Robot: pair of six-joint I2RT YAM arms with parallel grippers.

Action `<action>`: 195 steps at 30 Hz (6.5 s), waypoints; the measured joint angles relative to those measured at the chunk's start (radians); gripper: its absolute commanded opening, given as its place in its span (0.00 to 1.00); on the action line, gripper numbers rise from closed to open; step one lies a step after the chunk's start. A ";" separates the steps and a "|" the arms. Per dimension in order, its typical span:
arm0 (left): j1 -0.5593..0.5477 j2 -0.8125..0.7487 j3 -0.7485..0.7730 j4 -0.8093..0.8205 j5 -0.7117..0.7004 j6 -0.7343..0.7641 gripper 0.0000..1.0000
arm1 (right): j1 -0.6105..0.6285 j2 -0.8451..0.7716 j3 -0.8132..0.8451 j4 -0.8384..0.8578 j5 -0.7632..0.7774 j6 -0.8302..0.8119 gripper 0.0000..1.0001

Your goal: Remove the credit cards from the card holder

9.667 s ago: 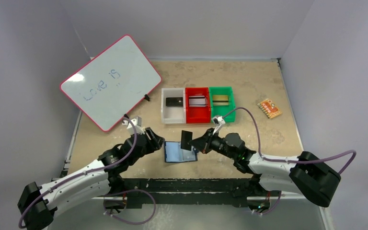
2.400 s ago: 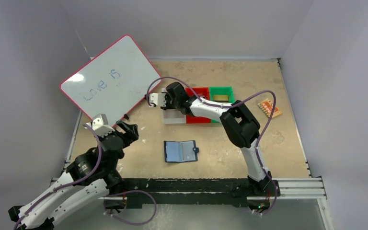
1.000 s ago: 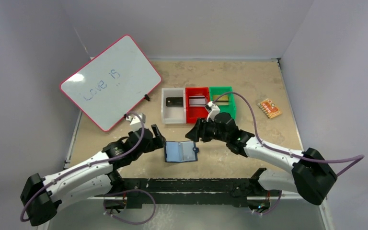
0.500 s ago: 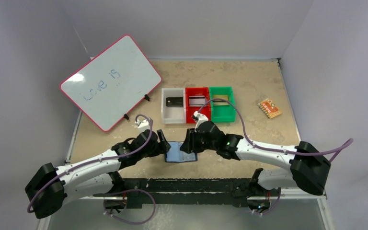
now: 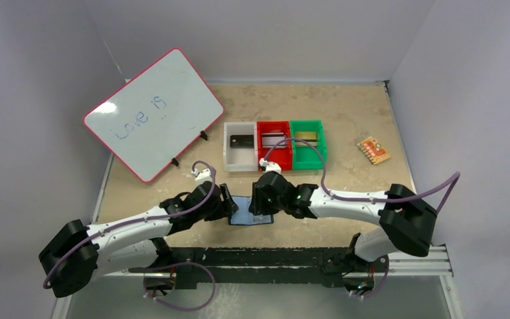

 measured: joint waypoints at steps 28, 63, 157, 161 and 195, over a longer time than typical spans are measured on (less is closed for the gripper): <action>0.000 0.084 0.002 0.024 0.038 0.048 0.25 | 0.011 0.075 0.056 -0.201 0.157 0.131 0.45; 0.000 0.080 0.003 0.021 0.049 0.067 0.10 | -0.006 0.051 0.020 -0.116 0.076 0.128 0.38; 0.000 0.052 0.048 0.000 0.049 0.089 0.00 | -0.009 0.056 0.049 -0.155 0.067 0.105 0.66; 0.000 0.052 0.048 0.000 0.049 0.089 0.00 | -0.009 0.056 0.049 -0.151 0.069 0.104 0.65; 0.000 0.053 0.048 0.010 0.053 0.089 0.00 | -0.009 0.100 0.082 -0.157 0.087 0.097 0.56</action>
